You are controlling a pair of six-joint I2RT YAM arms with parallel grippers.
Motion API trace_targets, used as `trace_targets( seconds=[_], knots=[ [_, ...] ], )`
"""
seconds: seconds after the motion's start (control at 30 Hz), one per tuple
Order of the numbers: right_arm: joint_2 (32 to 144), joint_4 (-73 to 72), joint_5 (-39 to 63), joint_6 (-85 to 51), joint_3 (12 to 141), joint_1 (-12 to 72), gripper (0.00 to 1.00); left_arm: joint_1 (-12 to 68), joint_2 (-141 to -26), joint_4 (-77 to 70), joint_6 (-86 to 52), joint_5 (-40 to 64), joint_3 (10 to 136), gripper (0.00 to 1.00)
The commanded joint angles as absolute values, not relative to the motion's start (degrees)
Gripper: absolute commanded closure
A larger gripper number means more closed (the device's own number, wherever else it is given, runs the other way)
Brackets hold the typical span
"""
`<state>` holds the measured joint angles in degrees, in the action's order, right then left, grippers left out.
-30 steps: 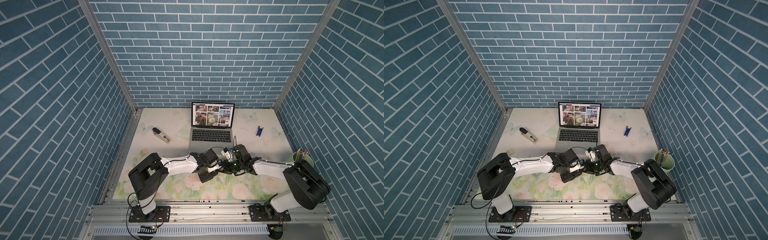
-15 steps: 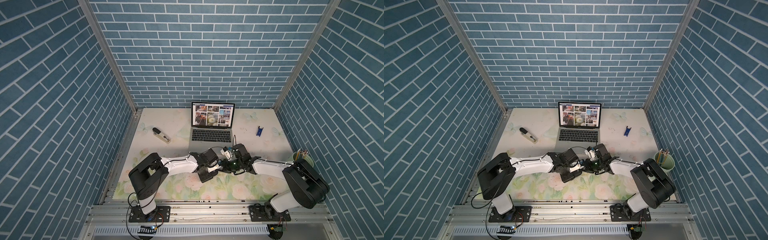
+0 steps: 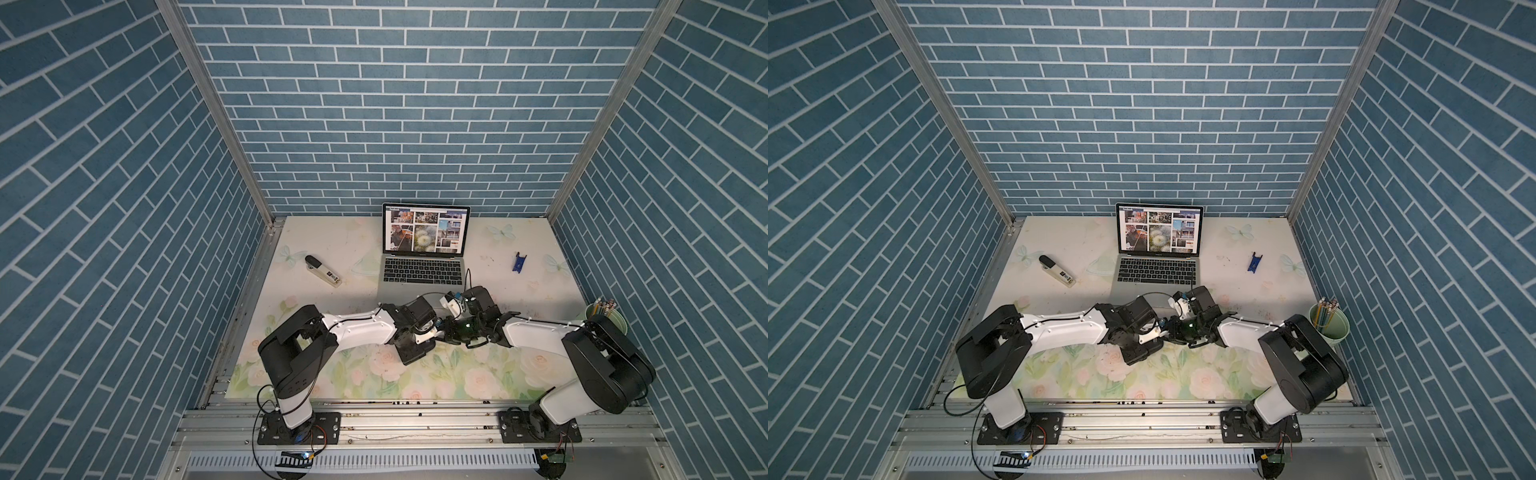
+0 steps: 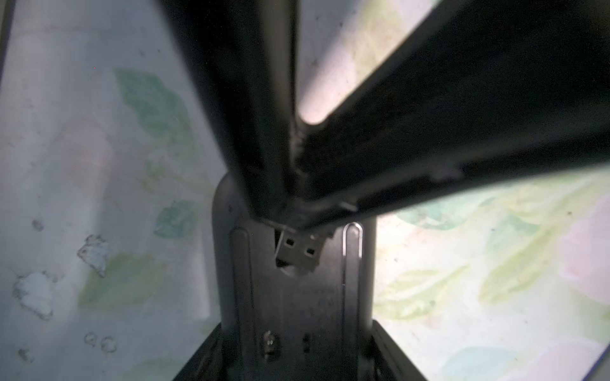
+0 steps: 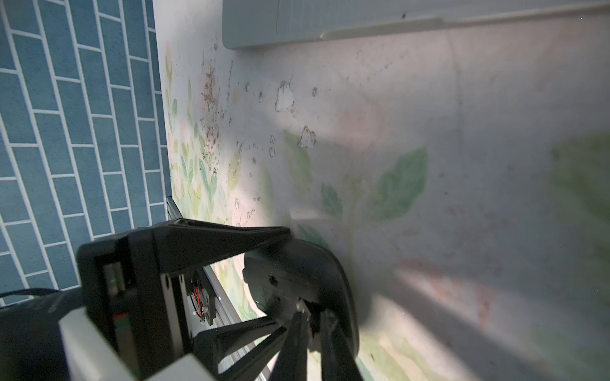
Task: Remove the wireless mouse receiver from the laptop
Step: Insert the USB plug into the mouse.
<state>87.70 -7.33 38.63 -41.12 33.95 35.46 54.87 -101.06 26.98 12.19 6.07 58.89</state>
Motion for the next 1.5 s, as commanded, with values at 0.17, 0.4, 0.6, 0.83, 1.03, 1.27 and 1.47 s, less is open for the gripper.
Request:
trace_targets(
  seconds=[0.17,0.4,0.6,0.83,1.03,1.27,1.47],
  knots=[
    [90.3,-8.8,37.8,-40.6,35.3,36.5,0.89,54.7,-104.5,28.4,13.5,3.6,58.0,0.42],
    [91.4,-9.2,37.9,-40.5,35.5,36.5,0.89,54.7,-104.6,28.4,13.5,3.7,58.1,0.42],
    [92.3,-9.7,38.0,-40.4,35.6,36.5,0.89,54.8,-104.9,28.4,13.5,3.7,58.1,0.42],
    [92.5,-9.6,38.3,-40.3,36.0,36.5,0.9,54.7,-104.7,28.2,13.8,3.9,57.8,0.43],
    [92.0,-9.3,38.2,-40.0,35.4,36.6,0.9,54.8,-103.4,27.1,14.4,3.9,56.8,0.43],
    [92.2,-9.4,37.7,-39.2,34.6,36.6,0.89,54.7,-102.5,26.4,14.8,3.9,56.0,0.43],
    [92.6,-8.7,37.8,-37.1,35.1,36.5,0.84,54.7,-102.4,26.3,14.9,4.0,55.9,0.43]
  ],
)
